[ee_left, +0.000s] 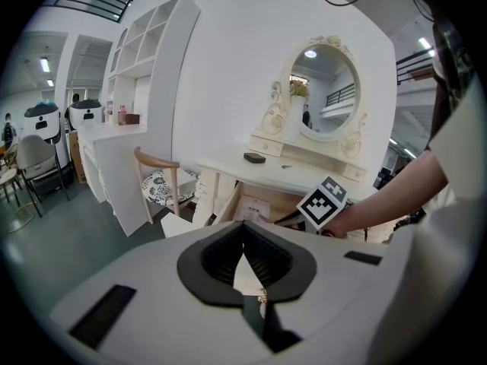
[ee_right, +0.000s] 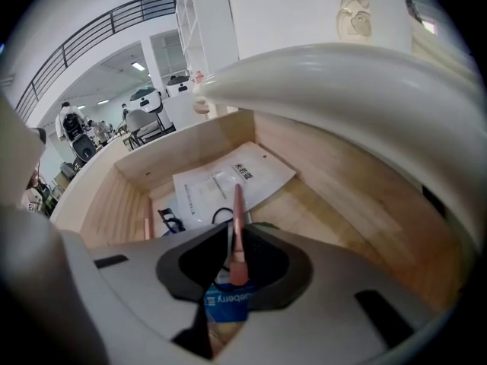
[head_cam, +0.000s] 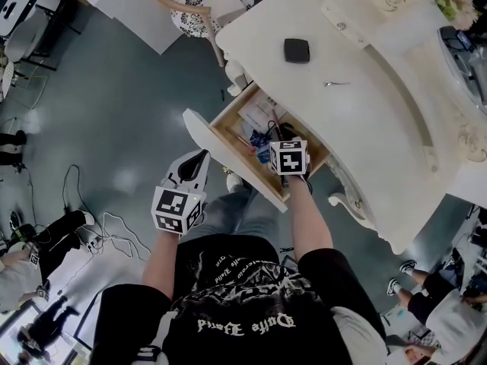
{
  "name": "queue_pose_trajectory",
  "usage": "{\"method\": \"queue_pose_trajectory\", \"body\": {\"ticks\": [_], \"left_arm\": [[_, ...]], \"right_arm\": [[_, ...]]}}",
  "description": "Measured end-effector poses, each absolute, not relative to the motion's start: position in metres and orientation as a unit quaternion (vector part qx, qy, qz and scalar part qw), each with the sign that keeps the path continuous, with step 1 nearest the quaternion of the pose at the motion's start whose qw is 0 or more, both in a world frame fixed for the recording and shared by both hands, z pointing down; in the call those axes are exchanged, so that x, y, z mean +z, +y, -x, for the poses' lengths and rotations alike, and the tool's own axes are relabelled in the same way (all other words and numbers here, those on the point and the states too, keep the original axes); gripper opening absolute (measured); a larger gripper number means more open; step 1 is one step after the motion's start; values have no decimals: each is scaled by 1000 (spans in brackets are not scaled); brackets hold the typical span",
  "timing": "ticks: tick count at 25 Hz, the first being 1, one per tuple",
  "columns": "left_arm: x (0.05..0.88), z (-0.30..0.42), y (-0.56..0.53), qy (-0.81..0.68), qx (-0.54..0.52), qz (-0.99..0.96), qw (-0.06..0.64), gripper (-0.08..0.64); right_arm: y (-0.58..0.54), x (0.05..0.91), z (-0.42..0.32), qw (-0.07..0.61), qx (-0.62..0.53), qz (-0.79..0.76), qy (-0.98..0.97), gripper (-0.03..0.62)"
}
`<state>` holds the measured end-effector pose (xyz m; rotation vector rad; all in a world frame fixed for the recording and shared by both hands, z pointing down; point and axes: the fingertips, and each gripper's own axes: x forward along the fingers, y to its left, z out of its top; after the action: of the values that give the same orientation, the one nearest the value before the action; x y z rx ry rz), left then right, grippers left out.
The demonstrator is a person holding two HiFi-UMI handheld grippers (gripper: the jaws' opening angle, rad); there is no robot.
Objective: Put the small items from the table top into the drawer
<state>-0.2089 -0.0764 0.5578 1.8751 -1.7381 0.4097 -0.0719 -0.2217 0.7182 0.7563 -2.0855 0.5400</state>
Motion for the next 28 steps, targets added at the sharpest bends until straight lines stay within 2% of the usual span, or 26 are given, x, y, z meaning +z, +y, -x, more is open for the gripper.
{"method": "queue_pose_trajectory", "body": {"ticks": [10, 28], "left_arm": [[559, 204, -73, -640, 151, -701, 274, 15], [543, 194, -76, -636, 115, -719, 256, 15]], "right_arm": [[-216, 707, 74, 398, 232, -309, -832, 163], [-193, 625, 66, 338, 205, -313, -864, 247]]}}
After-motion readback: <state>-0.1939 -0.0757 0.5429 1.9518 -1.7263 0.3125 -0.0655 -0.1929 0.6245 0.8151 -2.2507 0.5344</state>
